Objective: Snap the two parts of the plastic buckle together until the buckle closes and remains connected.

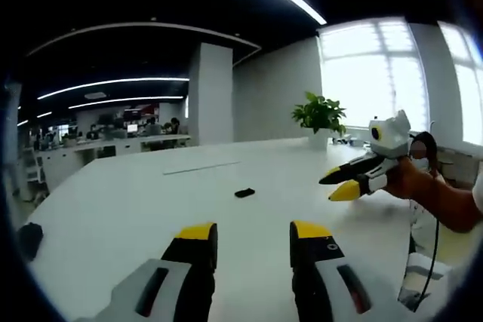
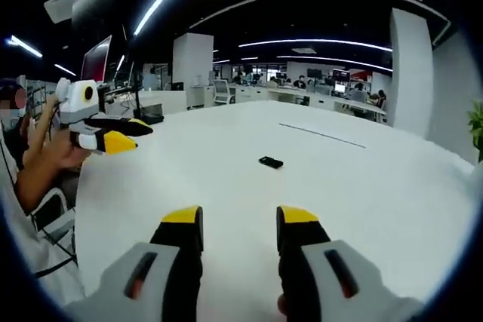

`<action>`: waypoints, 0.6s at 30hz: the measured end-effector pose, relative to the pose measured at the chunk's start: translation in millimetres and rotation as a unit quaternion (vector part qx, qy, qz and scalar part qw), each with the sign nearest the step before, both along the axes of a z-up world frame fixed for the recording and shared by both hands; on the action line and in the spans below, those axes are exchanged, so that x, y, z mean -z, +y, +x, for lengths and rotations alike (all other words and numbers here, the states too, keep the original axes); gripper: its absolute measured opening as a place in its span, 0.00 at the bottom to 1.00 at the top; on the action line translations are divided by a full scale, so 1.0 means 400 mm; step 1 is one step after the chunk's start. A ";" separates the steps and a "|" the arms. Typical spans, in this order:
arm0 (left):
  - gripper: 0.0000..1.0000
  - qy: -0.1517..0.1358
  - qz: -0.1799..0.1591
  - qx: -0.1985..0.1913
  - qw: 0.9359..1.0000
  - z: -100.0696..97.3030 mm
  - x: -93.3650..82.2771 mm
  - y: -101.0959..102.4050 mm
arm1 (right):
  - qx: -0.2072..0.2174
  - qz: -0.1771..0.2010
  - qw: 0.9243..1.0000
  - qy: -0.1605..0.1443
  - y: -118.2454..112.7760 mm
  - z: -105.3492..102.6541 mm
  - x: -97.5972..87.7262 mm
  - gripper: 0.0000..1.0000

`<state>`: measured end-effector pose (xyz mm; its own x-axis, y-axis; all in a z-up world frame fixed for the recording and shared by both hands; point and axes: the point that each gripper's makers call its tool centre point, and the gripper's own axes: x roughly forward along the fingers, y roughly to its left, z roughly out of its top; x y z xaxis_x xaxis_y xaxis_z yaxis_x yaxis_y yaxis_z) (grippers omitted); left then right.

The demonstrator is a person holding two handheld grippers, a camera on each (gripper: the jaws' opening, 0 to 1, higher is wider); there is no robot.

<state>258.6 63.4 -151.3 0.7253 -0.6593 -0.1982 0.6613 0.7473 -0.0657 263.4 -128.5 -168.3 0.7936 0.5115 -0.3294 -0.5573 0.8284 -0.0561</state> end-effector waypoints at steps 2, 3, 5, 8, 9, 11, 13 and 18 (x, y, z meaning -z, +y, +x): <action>0.38 0.003 -0.002 -0.006 1.000 0.000 0.002 0.004 | 0.008 0.004 1.000 0.001 -0.009 -0.006 0.002 0.39; 0.38 0.004 -0.005 -0.009 1.000 -0.001 0.003 0.008 | 0.017 0.008 1.000 0.001 -0.019 -0.011 0.003 0.39; 0.38 0.006 -0.008 -0.017 1.000 -0.001 0.002 0.013 | 0.031 0.015 0.999 0.000 -0.035 -0.017 0.003 0.39; 0.38 0.004 -0.005 -0.024 1.000 -0.001 0.000 0.020 | 0.050 0.020 0.999 -0.005 -0.057 -0.029 0.002 0.39; 0.38 0.003 -0.005 -0.027 1.000 -0.001 -0.002 0.023 | 0.054 0.021 0.998 -0.006 -0.061 -0.035 0.003 0.39; 0.38 0.002 -0.004 -0.028 1.000 -0.001 -0.004 0.025 | 0.060 0.019 0.998 -0.010 -0.067 -0.048 0.004 0.39; 0.38 0.000 -0.003 -0.030 1.000 -0.002 -0.004 0.025 | 0.076 0.017 0.997 -0.014 -0.080 -0.058 0.003 0.39; 0.38 0.006 -0.003 -0.037 0.999 -0.002 0.007 0.025 | 0.092 0.013 0.996 -0.015 -0.093 -0.072 0.009 0.39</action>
<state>257.8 73.5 -154.2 0.7694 -0.6055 -0.2035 0.6038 0.7933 -0.0776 234.8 -165.8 -171.7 0.8839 0.3648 -0.2927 -0.3947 0.9175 -0.0483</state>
